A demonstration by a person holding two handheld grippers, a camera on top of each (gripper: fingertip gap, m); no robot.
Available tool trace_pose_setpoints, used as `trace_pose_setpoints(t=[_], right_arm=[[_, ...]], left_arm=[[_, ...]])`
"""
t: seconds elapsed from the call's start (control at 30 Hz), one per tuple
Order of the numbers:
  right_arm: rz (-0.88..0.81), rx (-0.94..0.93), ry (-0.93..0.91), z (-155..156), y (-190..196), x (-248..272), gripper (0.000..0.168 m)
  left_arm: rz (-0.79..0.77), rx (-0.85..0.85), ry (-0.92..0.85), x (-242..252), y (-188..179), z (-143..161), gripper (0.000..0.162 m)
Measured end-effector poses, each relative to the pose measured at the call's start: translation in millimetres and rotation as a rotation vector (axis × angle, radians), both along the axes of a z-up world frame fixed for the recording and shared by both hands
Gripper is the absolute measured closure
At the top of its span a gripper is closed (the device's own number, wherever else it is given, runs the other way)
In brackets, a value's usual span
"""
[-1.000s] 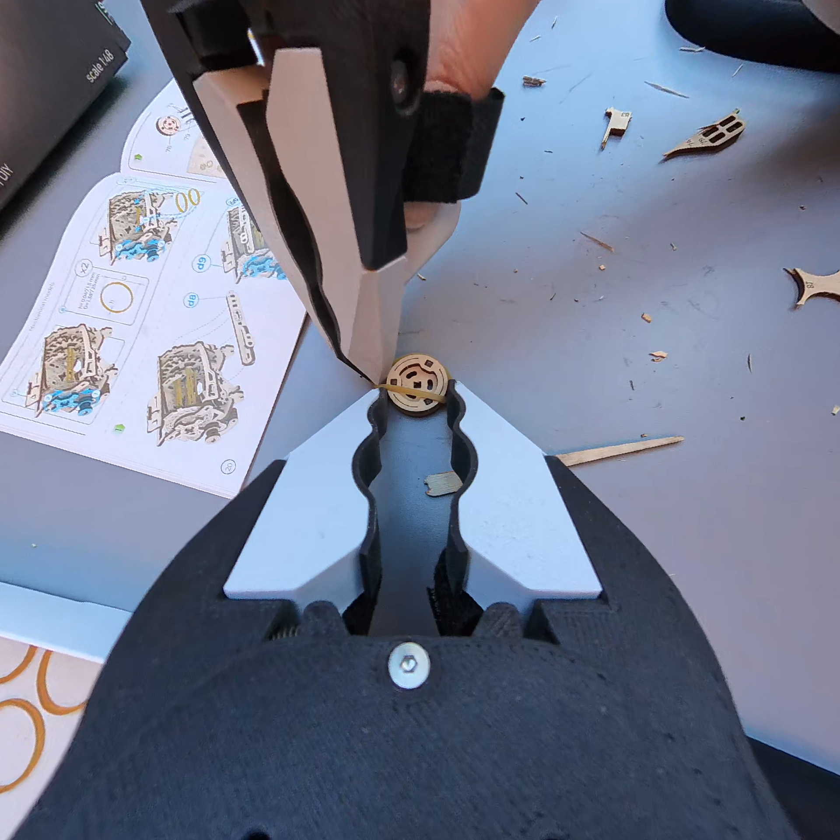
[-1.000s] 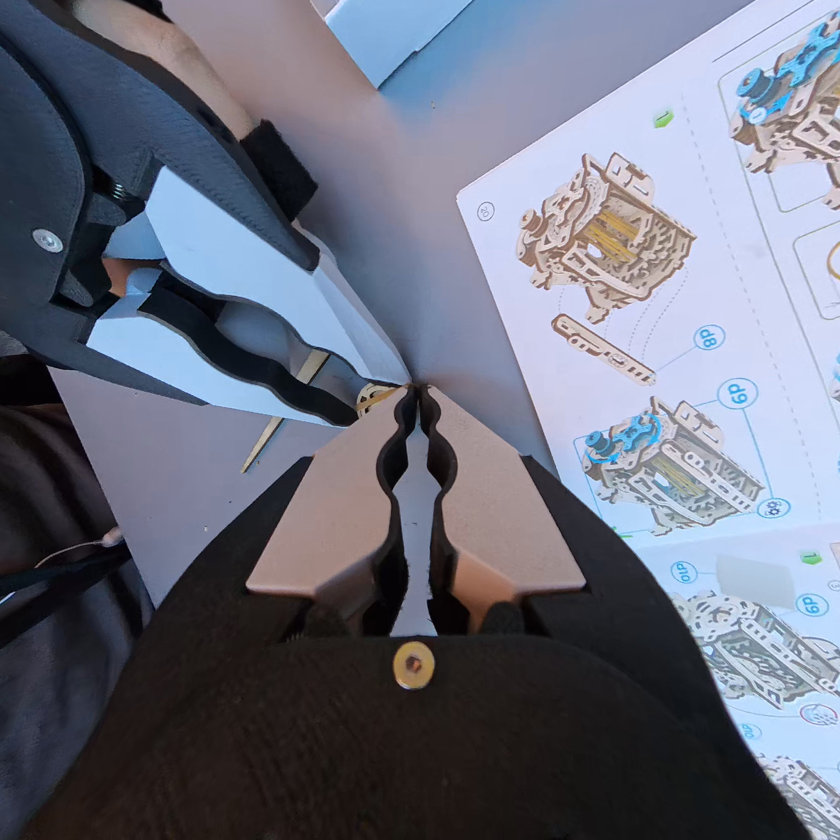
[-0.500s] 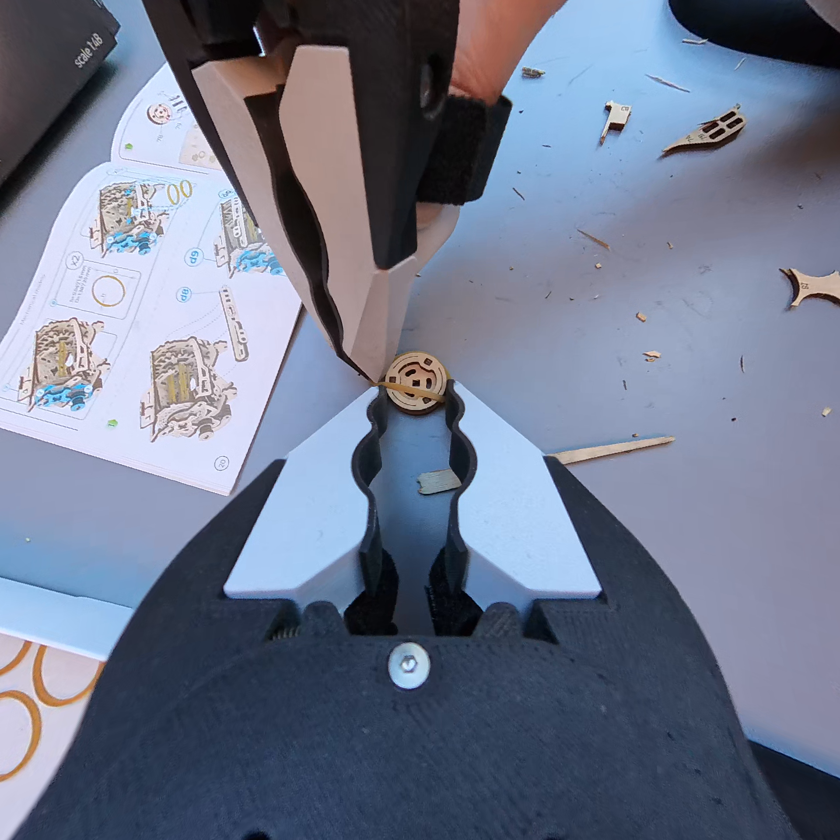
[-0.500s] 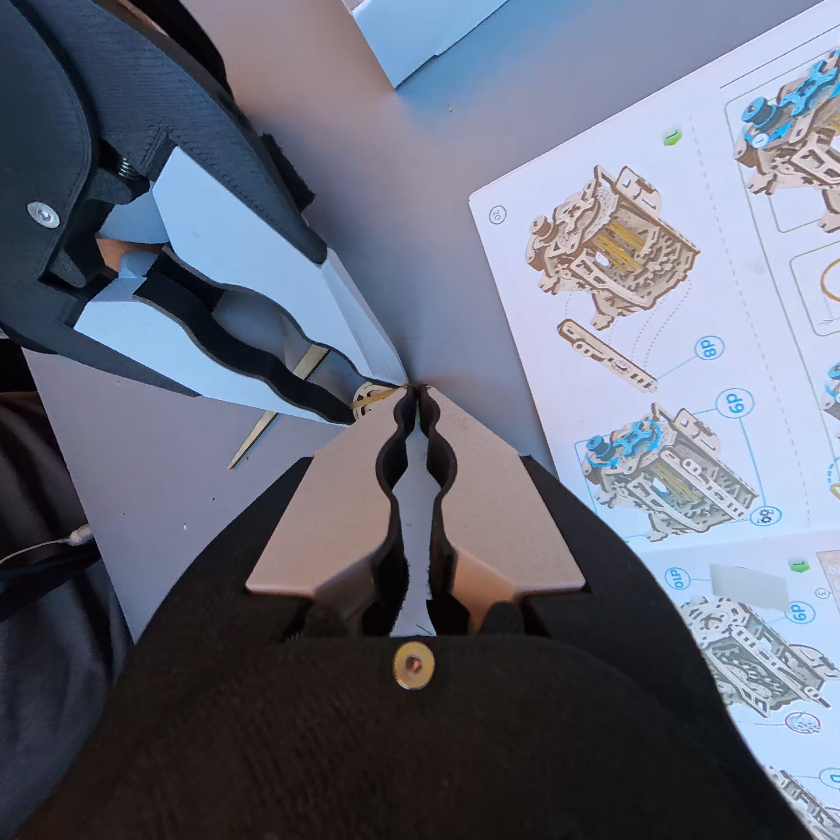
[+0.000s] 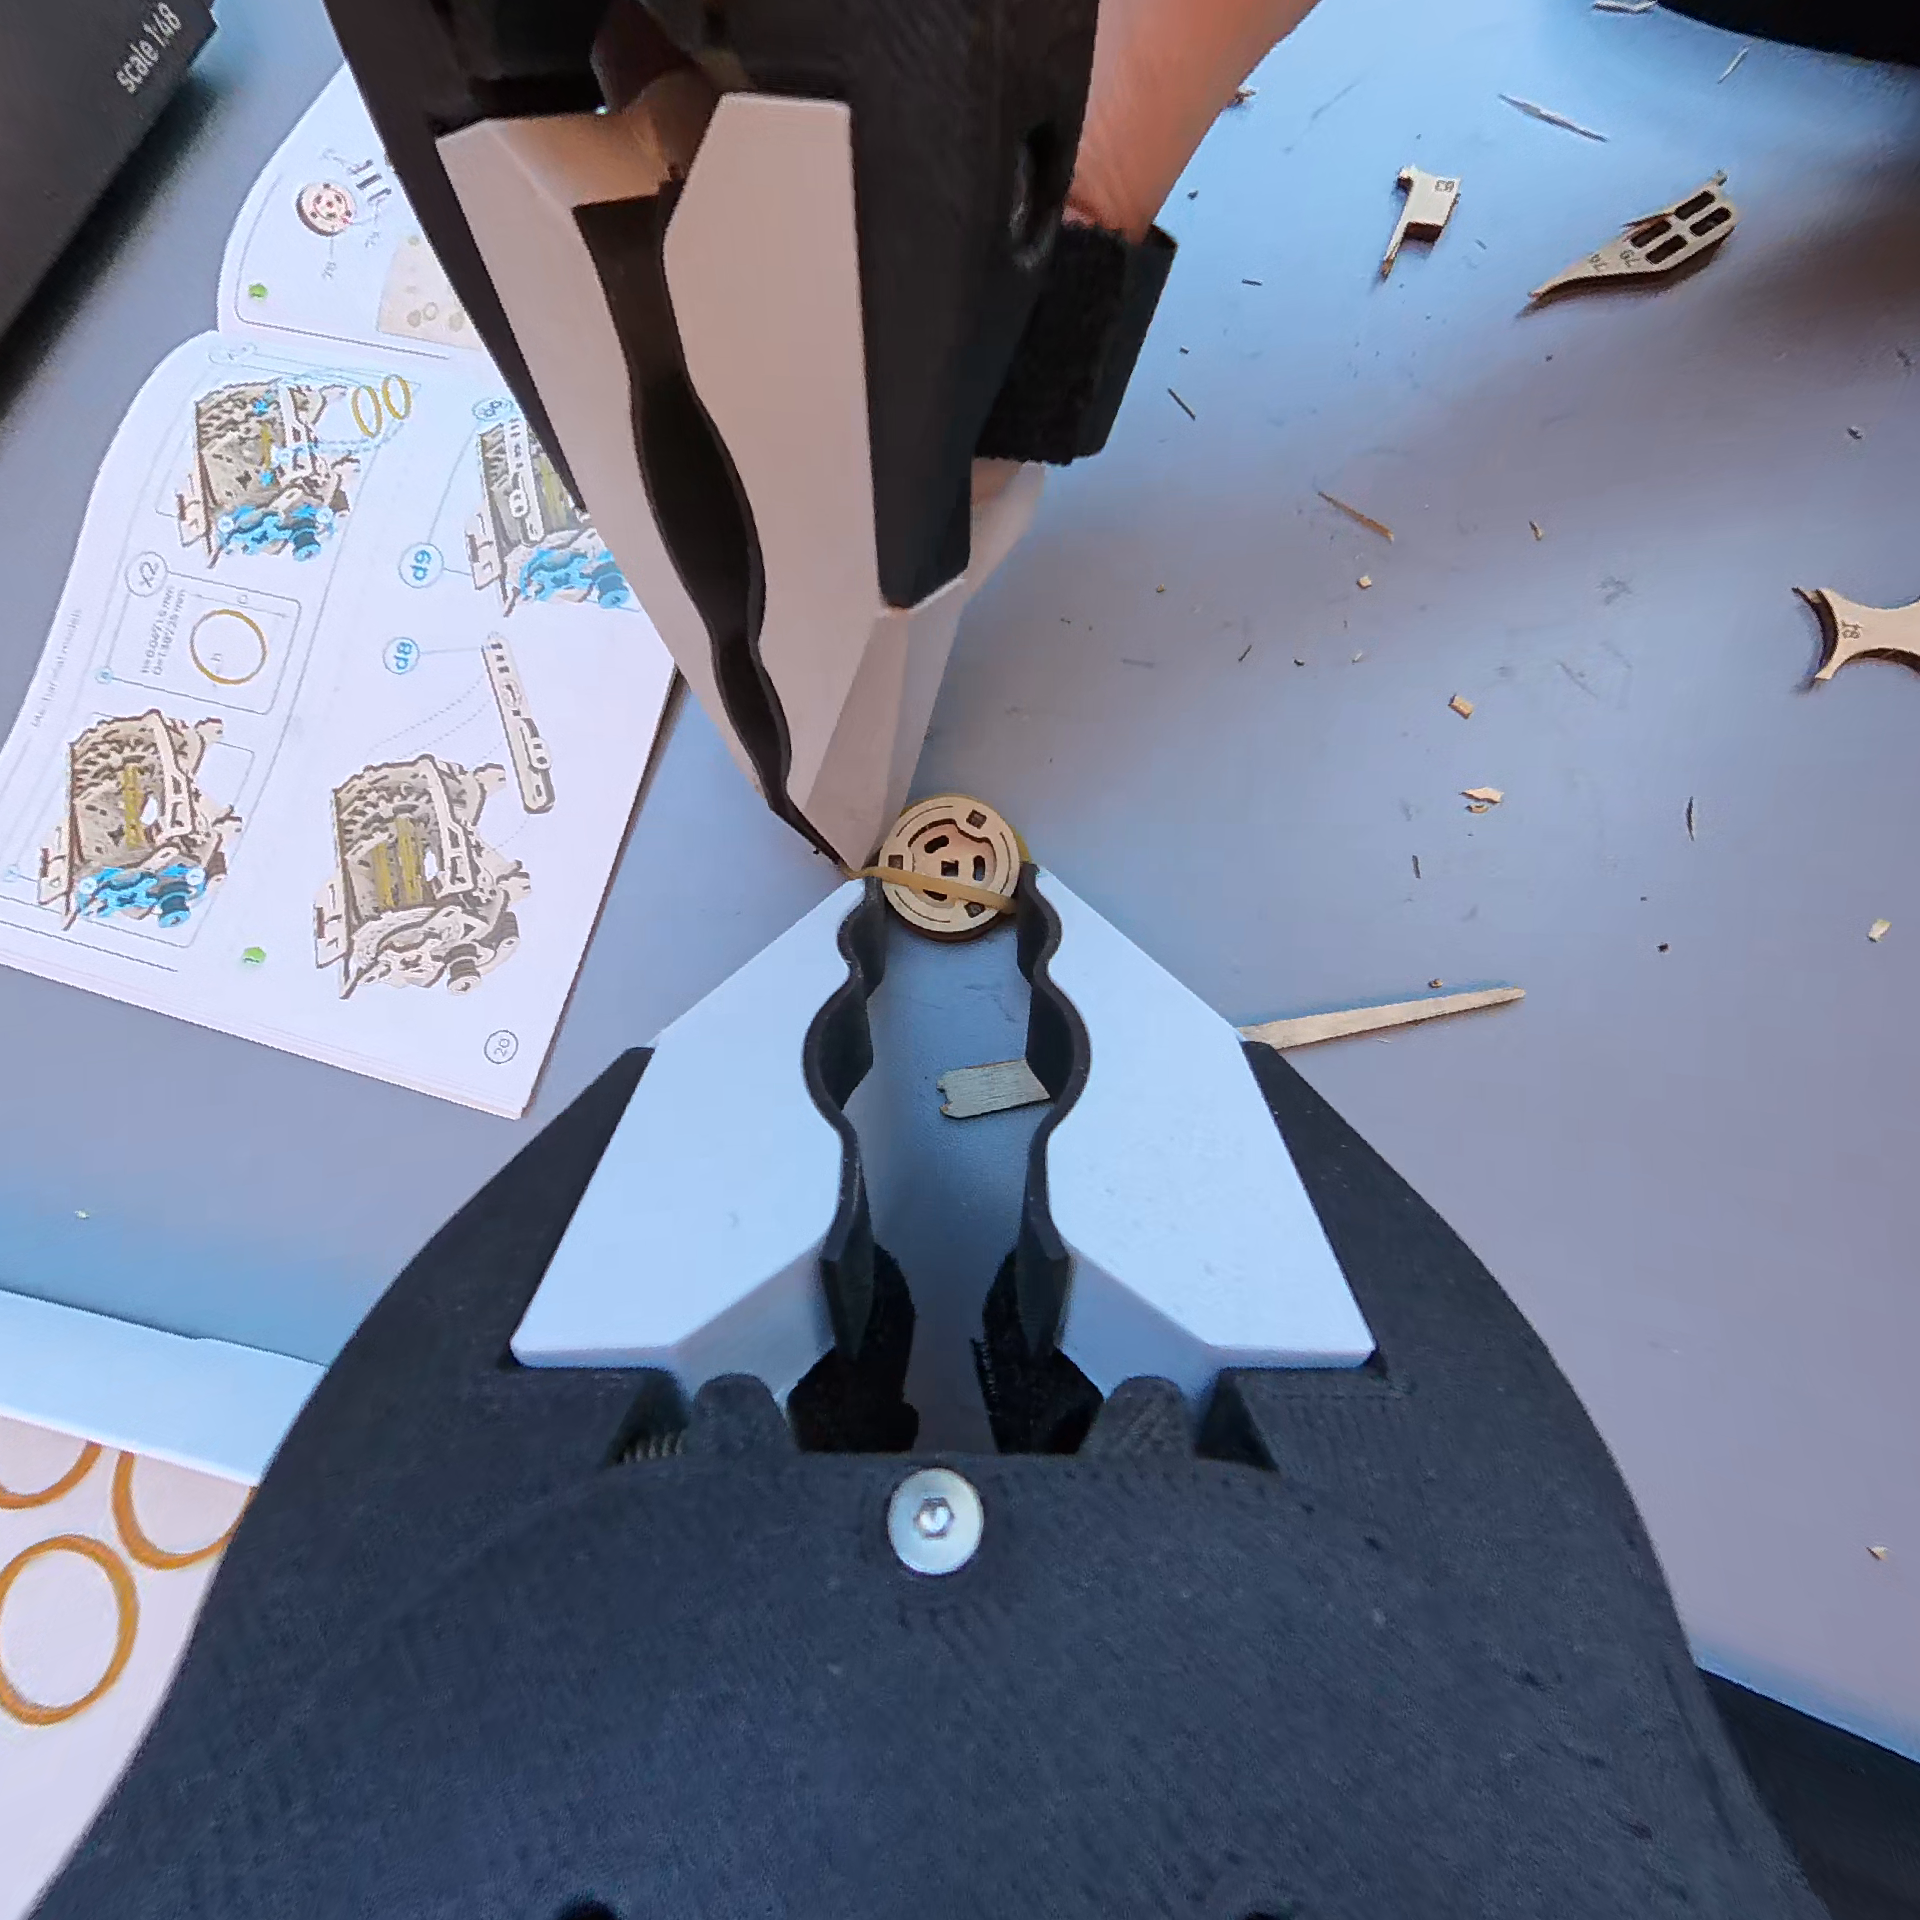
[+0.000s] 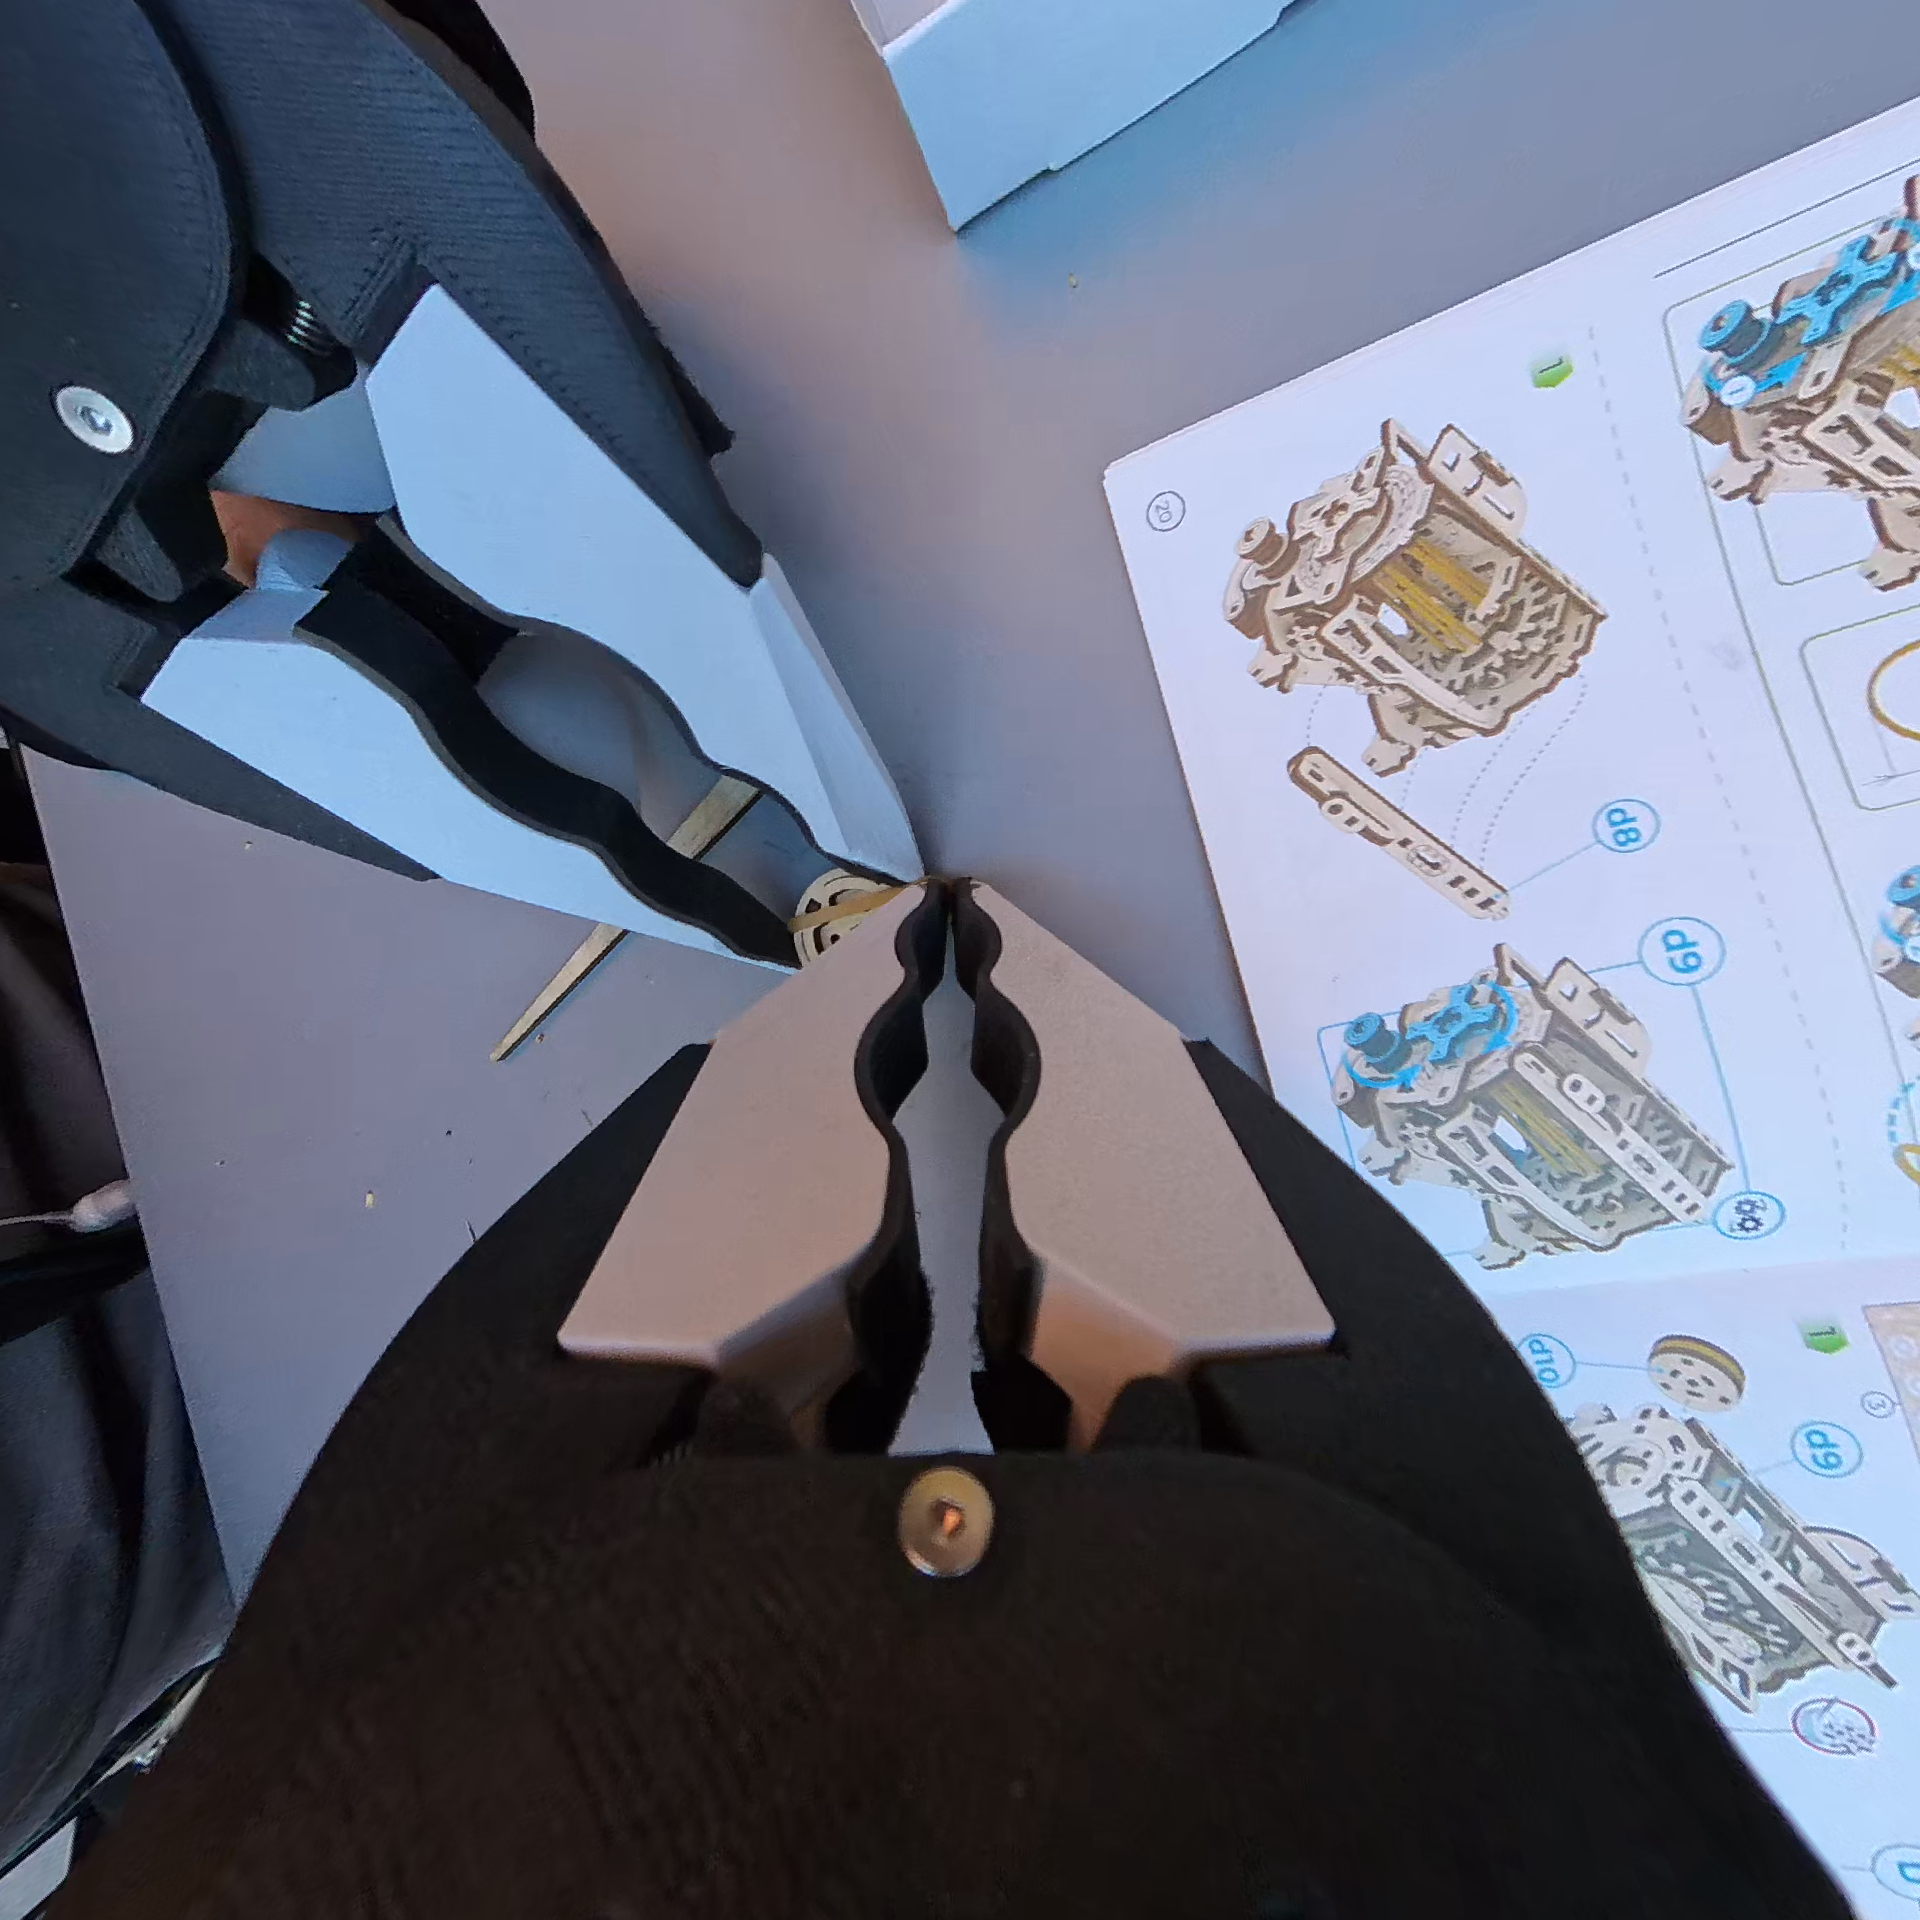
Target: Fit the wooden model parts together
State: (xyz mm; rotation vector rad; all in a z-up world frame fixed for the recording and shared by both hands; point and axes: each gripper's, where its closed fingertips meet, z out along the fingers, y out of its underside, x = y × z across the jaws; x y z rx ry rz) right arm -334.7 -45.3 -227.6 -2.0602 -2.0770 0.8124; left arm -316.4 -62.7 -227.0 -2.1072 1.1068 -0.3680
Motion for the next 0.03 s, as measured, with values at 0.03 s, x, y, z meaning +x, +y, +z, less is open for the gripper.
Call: trace_pose_setpoints(t=[0.03], right_arm=[[0.003,-0.004,0.004,0.2,-0.1,0.0,0.168]], left_arm=[[0.004,0.000,-0.002,0.0,0.0,0.1,0.138]])
